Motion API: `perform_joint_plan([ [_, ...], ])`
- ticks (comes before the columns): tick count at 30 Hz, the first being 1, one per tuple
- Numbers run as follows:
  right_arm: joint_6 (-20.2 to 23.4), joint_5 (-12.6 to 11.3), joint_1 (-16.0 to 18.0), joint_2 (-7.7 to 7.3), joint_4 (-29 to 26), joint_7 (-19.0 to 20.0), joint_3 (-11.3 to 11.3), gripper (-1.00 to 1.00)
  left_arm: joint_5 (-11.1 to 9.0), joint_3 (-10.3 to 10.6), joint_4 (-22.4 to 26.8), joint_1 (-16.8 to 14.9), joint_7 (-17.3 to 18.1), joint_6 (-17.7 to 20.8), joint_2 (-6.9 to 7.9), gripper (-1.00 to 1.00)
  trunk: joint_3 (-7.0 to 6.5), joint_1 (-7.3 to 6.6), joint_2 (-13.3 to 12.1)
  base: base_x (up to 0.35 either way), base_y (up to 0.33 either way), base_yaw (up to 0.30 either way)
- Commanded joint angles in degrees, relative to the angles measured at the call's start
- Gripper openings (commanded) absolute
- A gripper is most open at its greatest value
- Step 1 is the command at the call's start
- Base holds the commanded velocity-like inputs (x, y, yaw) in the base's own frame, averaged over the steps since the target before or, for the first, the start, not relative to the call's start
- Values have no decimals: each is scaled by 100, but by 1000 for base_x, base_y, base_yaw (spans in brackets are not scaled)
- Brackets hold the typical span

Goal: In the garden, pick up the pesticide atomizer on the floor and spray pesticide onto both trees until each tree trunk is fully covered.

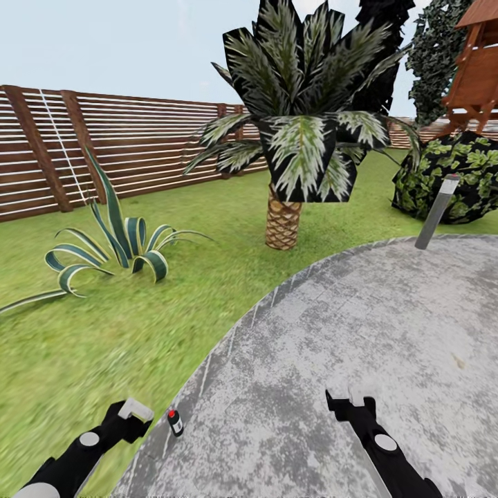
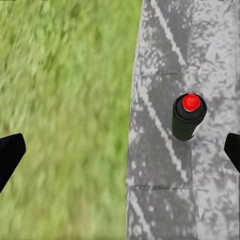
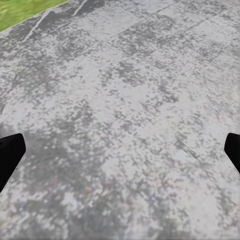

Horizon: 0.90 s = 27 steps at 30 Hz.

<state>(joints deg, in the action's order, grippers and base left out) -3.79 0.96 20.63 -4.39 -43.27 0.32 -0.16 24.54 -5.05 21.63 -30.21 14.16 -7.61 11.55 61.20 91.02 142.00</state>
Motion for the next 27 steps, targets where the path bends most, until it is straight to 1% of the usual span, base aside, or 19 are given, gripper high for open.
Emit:
perform_joint_plan([
  [1,-16,10,3,0,3,3,-2,100,52,-59,-3,-6,68,-88,-4,100,32,21,44,0,0,0],
  [3,-16,10,3,0,3,3,-1,100,45,-96,-27,-11,127,-271,-8,100,75,65,124,0,0,0],
  [6,-16,10,3,0,0,3,22,100,34,-109,-22,-20,156,-360,-24,100,145,73,128,0,0,0],
  [16,-16,10,3,0,3,3,32,100,24,-119,-10,-20,157,-355,-47,100,367,99,141,0,0,0],
  [23,-16,10,3,0,3,3,27,100,25,-119,-10,-20,157,-367,-48,100,367,99,141,0,0,-2],
  [27,-16,10,3,0,3,3,25,100,24,-125,-10,-20,156,-371,-48,100,363,99,141,0,0,-178],
])
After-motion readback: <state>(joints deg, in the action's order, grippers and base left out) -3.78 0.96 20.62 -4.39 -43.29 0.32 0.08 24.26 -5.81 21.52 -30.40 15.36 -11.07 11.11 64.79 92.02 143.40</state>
